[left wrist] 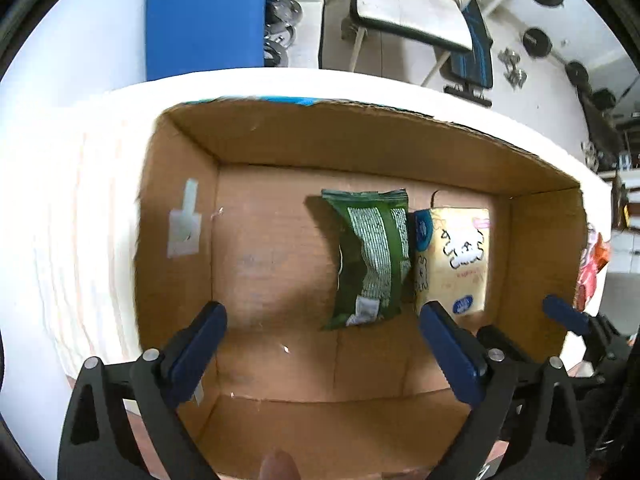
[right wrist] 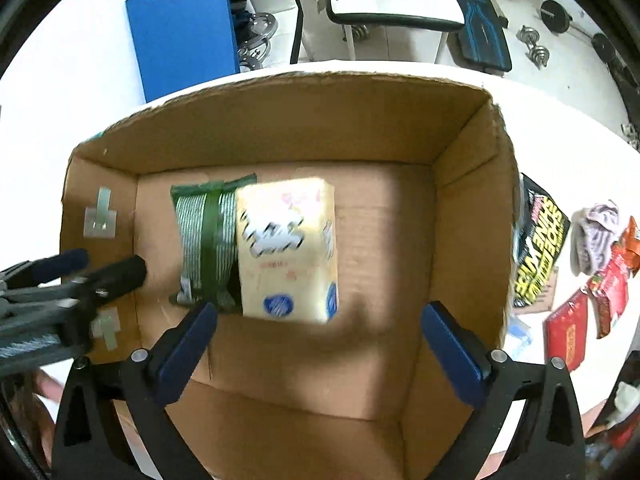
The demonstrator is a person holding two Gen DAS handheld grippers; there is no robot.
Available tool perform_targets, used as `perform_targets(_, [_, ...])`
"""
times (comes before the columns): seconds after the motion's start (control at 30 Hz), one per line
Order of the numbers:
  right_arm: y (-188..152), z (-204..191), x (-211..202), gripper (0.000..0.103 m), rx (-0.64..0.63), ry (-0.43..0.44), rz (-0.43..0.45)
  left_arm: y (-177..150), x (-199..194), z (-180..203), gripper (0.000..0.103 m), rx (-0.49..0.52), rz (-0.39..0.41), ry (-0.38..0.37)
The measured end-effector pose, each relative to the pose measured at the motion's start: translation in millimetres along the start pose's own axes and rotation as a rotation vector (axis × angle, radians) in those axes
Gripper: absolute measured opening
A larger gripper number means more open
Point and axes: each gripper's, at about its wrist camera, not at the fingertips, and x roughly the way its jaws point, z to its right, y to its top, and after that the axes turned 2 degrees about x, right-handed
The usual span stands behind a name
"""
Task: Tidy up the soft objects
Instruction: 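Lower the green bag into the box with the left tool while the right drops the tissue pack beside it, then move both tools back over the remaining items on the table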
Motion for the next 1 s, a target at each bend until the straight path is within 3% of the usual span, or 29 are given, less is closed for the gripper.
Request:
perform_targets(0.4, [-64.5, -13.5, -52.8, 0.103, -0.046, -0.087, 0.128, -64.2, -39.8, 6.1, 0.101, 0.012, 0.208, 0.069])
perform_targets(0.6, [-103.9, -15.8, -87.5, 0.103, -0.035, -0.080, 0.199, -95.5, -65.9, 15.9, 0.103, 0.034, 0.321, 0.128])
perform_targets(0.83, [-136.0, -14.2, -123.7, 0.103, -0.019, -0.054, 0.268, -122.2, -93.4, 26.7, 0.103, 0.034, 0.375, 0.104])
perform_targets(1.0, [-148.1, -3.2, -153.9, 0.103, -0.018, 0.002, 0.306, -131.7, -122.8, 56.6, 0.103, 0.083, 0.438, 0.116])
